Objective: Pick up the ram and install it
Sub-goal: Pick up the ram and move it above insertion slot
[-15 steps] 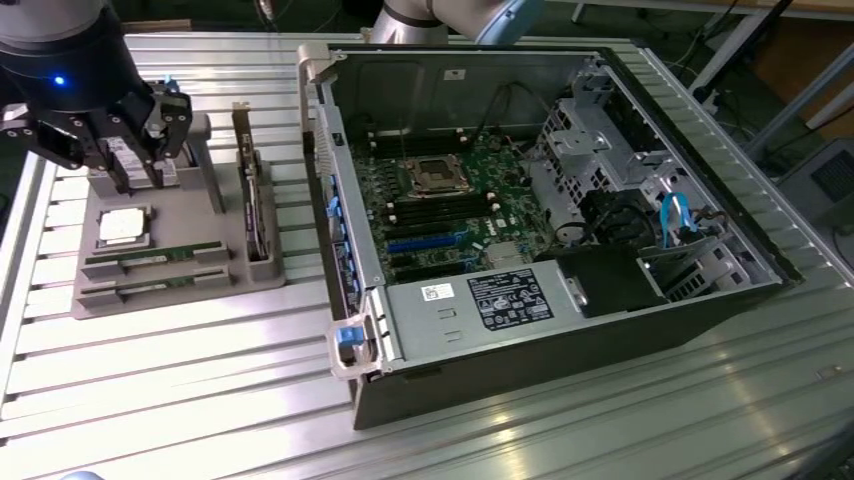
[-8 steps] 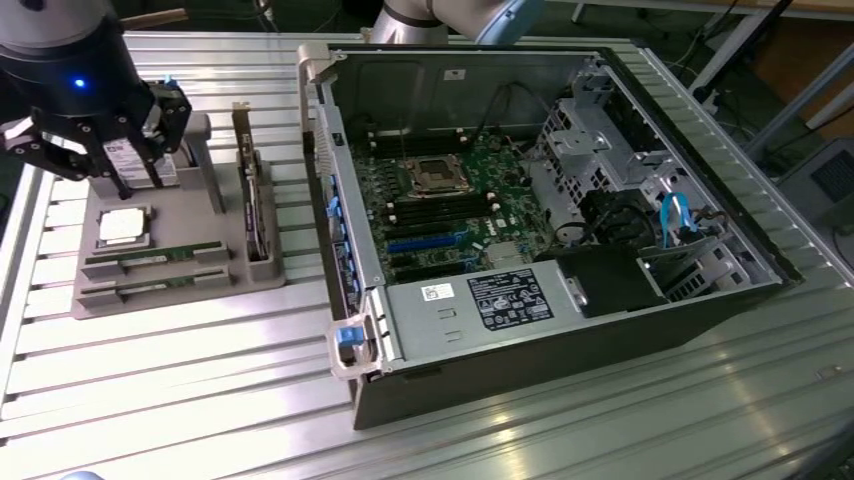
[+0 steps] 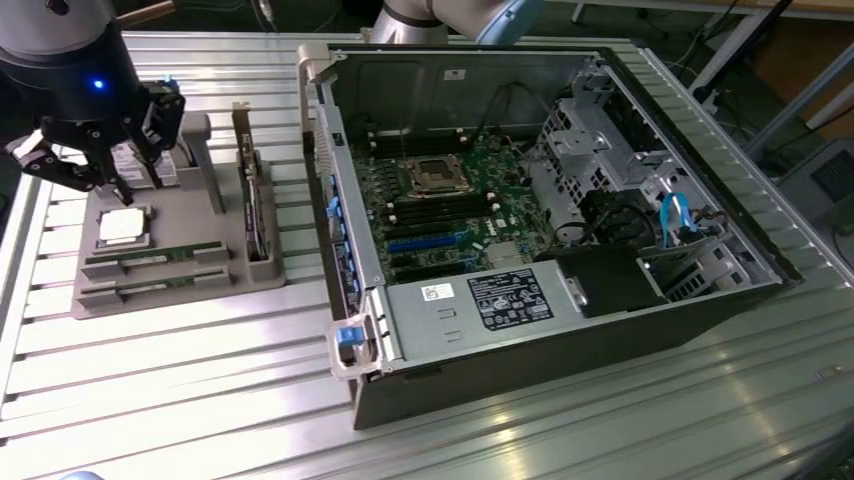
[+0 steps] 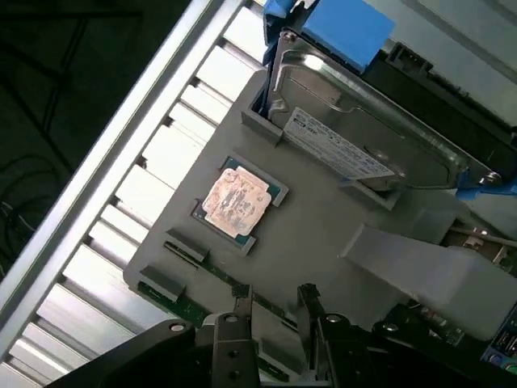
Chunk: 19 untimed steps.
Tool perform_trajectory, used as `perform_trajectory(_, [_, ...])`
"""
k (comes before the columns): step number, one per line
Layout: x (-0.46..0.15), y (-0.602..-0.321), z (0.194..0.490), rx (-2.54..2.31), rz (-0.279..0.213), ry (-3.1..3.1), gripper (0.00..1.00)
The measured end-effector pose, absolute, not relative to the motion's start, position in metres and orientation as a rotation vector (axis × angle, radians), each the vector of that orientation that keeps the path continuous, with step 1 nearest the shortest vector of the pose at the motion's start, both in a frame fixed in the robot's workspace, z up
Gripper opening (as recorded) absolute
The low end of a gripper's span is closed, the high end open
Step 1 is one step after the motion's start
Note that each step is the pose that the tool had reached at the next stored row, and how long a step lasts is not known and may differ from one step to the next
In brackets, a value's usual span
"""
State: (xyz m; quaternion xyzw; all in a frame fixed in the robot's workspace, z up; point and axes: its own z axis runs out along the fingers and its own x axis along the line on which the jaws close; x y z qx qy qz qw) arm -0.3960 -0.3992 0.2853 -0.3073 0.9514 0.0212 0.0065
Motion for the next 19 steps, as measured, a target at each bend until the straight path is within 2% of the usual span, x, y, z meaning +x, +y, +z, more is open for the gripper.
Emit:
perform_trajectory(15, [-0.3960, -0.3993, 0.2770, -1.825, 0.064, 2.557, 0.36])
perform_trajectory(19, [-0.3960, -0.3992, 0.2769, -1.891, 0.062, 2.508, 0.36])
